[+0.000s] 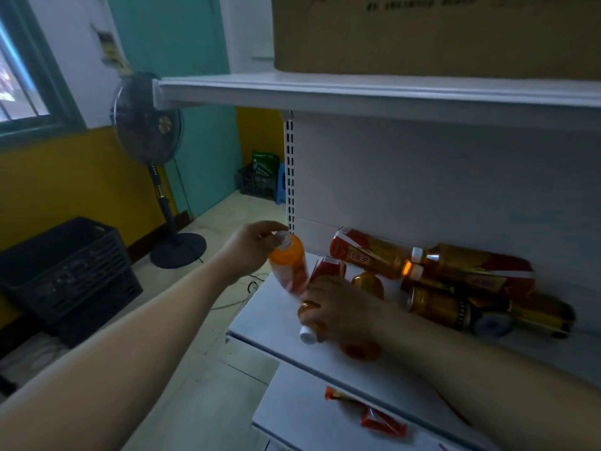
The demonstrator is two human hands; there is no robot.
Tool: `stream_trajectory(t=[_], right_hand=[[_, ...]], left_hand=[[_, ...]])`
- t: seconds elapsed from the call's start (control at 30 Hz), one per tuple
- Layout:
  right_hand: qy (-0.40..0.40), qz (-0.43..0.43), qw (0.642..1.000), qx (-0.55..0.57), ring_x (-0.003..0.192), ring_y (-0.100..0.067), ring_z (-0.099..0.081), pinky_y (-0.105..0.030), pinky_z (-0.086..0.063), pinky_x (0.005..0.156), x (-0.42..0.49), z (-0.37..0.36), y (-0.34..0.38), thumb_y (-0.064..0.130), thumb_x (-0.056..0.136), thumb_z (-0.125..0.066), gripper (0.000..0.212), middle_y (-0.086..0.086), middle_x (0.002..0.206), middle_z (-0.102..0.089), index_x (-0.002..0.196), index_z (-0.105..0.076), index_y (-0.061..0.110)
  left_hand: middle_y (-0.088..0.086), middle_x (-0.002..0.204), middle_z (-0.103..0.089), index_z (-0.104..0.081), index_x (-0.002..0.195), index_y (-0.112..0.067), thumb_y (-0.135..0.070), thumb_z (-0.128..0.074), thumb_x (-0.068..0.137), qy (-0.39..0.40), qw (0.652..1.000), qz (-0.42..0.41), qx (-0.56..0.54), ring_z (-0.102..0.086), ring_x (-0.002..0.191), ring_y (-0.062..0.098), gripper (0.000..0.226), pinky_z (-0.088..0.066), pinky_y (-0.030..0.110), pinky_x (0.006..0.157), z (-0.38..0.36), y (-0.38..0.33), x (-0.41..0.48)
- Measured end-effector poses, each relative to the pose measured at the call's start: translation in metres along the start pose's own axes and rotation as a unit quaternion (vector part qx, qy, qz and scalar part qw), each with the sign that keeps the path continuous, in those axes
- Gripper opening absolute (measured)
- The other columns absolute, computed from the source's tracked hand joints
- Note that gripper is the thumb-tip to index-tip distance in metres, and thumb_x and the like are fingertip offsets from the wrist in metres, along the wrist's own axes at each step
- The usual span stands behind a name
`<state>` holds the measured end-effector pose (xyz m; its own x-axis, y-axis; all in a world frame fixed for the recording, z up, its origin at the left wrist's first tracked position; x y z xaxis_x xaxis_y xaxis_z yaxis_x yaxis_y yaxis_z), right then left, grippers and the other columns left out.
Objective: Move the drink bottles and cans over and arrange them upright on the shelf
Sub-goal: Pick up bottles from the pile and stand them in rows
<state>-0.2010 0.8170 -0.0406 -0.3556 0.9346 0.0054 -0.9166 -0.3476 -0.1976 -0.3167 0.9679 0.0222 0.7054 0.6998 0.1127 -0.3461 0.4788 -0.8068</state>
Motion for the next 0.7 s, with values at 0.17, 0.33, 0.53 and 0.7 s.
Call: stream_trajectory(t=[0.17,0.33,0.53,0.7], right_hand=[[-0.131,-0.059,0.986,0.087,0.110,-0.014,-0.047,-0.030,-0.037,0.094,-0.009,-0.008,-0.012,0.046,0.090,-0.059,0.033,0.004,0.121,-0.053,0.118,-0.048,0.030],[-0.327,-0.379,0.733,0.461,0.117,-0.019,-0.053,-0.040,-0.043,0.097,-0.015,-0.004,-0.039,0.077,0.084,-0.023,0.065,0.001,0.131,-0.052,0.131,-0.040,0.034],[-0.202,-0.452,0.744,0.449,0.131,-0.028,-0.044,-0.053,-0.039,0.103,-0.007,-0.016,-0.046,0.092,0.065,-0.033,0.095,-0.001,0.148,-0.041,0.144,-0.011,0.045],[-0.209,-0.454,0.747,0.439,0.138,-0.022,-0.036,-0.049,-0.033,0.108,-0.011,-0.024,-0.040,0.071,0.078,-0.052,0.081,0.008,0.155,-0.030,0.137,0.002,0.058]], left_hand=[[0.007,0.125,-0.053,-0.058,0.119,-0.028,-0.015,-0.034,0.100,-0.034,0.998,-0.012,0.048,-0.054,0.109,0.022,0.033,-0.045,0.026,0.079,-0.012,-0.007,0.020],[0.003,0.128,-0.051,-0.040,0.135,-0.037,-0.028,-0.043,0.097,-0.012,0.999,0.036,-0.028,-0.057,0.101,0.019,0.039,-0.049,0.025,0.068,-0.027,-0.003,0.028],[-0.011,0.091,-0.049,-0.024,0.123,-0.040,-0.002,-0.073,0.075,0.010,0.998,-0.055,0.040,-0.057,0.088,-0.001,0.079,-0.039,0.044,0.100,-0.048,-0.004,0.026],[0.014,0.120,-0.045,-0.020,0.139,-0.019,0.001,-0.072,0.076,-0.007,0.999,-0.030,0.018,-0.053,0.097,0.016,0.084,-0.049,0.024,0.083,-0.050,-0.013,0.026]])
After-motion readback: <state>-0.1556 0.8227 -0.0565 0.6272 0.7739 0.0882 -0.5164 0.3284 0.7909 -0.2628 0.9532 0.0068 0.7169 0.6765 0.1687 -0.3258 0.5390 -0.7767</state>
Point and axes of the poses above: each hand's wrist, its own x-axis towards the middle knuckle, its own z-axis out of the back of the hand, y = z × x, the point moved 2 cm from there along x, towards the middle knuckle
